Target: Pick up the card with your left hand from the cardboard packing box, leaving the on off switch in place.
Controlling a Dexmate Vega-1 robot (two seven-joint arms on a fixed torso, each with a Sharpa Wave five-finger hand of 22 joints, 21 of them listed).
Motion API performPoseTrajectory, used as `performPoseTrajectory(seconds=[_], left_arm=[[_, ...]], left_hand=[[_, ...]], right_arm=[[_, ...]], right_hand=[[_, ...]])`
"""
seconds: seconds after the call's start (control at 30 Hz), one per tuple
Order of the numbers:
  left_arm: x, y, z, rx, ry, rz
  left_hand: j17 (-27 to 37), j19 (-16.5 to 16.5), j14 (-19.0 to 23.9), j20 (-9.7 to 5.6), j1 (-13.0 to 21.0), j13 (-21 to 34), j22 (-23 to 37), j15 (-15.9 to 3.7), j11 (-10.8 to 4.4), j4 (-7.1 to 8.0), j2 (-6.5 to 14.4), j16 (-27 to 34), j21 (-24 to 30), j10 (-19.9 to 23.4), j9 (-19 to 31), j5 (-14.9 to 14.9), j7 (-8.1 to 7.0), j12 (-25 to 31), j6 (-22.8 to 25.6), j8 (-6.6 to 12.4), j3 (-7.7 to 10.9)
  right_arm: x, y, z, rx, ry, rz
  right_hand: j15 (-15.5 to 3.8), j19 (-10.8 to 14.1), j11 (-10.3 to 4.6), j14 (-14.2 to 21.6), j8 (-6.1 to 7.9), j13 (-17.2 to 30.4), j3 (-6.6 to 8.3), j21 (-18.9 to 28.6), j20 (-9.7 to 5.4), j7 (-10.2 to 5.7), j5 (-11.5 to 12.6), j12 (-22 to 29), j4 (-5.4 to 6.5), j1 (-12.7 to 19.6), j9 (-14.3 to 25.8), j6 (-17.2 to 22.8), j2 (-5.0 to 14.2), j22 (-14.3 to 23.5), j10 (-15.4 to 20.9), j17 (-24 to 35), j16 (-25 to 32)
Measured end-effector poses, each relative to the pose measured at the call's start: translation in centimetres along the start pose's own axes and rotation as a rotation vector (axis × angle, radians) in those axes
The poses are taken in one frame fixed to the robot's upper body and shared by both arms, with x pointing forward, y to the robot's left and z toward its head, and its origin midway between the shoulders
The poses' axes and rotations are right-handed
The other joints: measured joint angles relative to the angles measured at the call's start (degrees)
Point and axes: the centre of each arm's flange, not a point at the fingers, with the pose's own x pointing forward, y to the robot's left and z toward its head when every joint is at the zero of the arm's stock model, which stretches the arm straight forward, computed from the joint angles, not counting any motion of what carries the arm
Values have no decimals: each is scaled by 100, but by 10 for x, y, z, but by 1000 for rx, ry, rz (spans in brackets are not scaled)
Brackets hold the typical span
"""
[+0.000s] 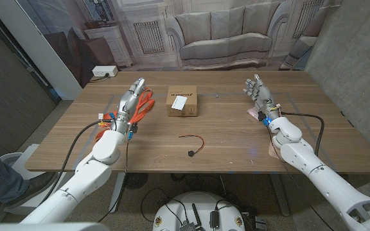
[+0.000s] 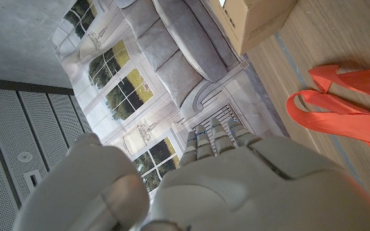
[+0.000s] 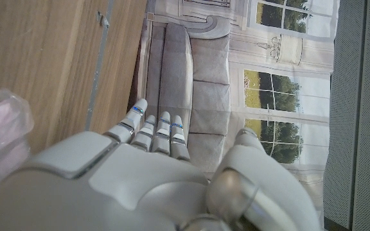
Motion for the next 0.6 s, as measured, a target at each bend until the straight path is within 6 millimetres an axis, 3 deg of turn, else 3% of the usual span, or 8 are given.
performPoseTrajectory(seconds=[0.6], left_arm=[[-11, -4, 1, 72, -29, 53]], left_hand=[[0, 135, 306, 8, 166, 0, 0, -45, -120, -58, 30, 45, 0, 349, 0, 23, -86, 50, 354, 45, -22]], right_arm=[[-3, -2, 1, 10, -10, -1]], right_hand=[[1, 0, 0, -1, 0, 0, 0, -48, 0, 0, -27, 0, 0, 0, 0, 0, 0, 0, 0, 0, 0]])
